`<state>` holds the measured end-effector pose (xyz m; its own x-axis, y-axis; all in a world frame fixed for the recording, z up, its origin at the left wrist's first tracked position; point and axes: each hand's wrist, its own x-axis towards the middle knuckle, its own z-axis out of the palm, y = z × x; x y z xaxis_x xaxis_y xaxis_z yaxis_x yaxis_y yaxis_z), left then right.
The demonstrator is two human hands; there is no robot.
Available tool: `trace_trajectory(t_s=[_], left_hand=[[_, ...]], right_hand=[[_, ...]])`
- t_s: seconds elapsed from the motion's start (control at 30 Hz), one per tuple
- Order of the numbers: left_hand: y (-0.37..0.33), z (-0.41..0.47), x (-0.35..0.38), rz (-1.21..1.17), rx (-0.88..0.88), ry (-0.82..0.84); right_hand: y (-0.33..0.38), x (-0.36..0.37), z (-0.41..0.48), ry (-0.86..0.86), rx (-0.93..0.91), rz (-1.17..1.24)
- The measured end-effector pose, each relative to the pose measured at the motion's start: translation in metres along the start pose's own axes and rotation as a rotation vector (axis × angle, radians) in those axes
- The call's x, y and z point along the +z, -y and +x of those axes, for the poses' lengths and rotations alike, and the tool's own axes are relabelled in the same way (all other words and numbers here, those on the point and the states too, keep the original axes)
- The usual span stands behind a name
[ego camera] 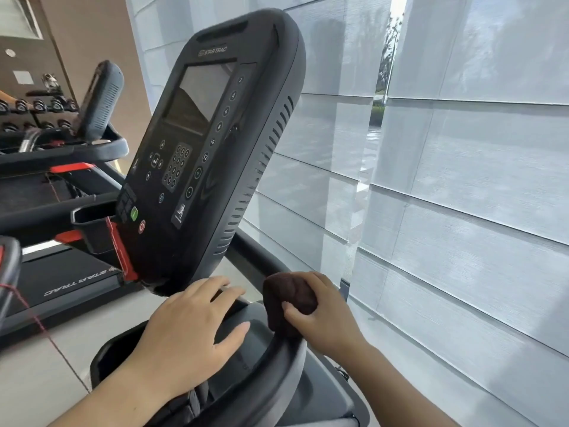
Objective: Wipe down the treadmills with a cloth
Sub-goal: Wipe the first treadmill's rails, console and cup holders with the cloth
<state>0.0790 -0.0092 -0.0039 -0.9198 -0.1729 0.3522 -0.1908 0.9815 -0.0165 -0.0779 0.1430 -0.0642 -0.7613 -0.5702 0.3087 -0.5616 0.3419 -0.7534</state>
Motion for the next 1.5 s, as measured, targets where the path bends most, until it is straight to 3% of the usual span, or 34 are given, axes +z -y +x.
trace_trajectory(t_s=[0.5, 0.8, 1.0, 1.2, 1.33, 1.5], left_hand=[[-0.04, -0.152, -0.044, -0.225, 0.036, 0.023], [-0.047, -0.24, -0.069, -0.379, 0.176, 0.024], [-0.019, -0.307, -0.082, -0.538, 0.233, 0.014], [0.017, -0.402, -0.084, -0.698, 0.384, 0.136], [0.045, -0.466, -0.099, -0.716, 0.451, 0.175], [0.083, -0.534, -0.132, -0.689, 0.553, 0.189]], right_hand=[[0.075, 0.0, -0.209, -0.245, 0.103, 0.152], [0.132, -0.002, -0.338, -0.188, 0.248, 0.062], [0.189, 0.053, -0.41, -0.276, 0.377, 0.078], [0.26, 0.137, -0.493, -0.478, 0.494, 0.009], [0.314, 0.177, -0.556, -0.509, 0.575, 0.119], [0.376, 0.213, -0.617, -0.559, 0.56, 0.074]])
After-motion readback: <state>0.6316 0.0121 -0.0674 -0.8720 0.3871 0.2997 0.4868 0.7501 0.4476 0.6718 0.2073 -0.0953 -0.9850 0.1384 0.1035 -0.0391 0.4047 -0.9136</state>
